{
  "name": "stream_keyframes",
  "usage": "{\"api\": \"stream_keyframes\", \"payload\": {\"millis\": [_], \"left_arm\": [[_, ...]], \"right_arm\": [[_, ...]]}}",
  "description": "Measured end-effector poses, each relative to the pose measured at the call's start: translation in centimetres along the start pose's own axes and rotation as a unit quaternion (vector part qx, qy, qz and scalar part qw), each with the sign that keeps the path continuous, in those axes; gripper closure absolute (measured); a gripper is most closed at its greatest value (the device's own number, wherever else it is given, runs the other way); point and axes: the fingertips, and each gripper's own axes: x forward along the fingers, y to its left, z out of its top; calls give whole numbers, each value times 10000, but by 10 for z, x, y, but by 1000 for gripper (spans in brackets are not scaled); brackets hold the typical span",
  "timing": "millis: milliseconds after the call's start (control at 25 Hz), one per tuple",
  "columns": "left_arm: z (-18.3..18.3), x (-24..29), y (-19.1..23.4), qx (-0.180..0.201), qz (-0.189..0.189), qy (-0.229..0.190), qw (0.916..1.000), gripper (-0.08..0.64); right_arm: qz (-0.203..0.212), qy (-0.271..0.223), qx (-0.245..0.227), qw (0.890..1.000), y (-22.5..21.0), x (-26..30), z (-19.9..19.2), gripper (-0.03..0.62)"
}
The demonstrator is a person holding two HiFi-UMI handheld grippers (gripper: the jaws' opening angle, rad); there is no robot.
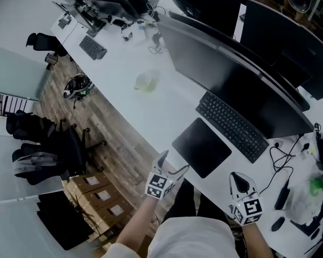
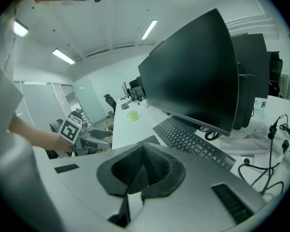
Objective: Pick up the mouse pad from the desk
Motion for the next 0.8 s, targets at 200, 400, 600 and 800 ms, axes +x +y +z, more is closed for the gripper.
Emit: {"api": "stream_keyframes", "payload": {"millis": [200,400,600,800], "left_arm": [[-23,36,15,212,-133,431,9988,74],[-48,68,30,448,-294,791,9954,61],[-74,90,46,472,-402,1205,9908,43],[-92,105,49,616,-502,1508,9854,32]], "right_arm": [[-160,24,143,9998,-5,7,-7,580],[-438,120,301,9985,-8,14,-7,580],[-573,115,429,9974,-1,25,-10,580],[-701,170,537,9959,6,32,-11,580]]}}
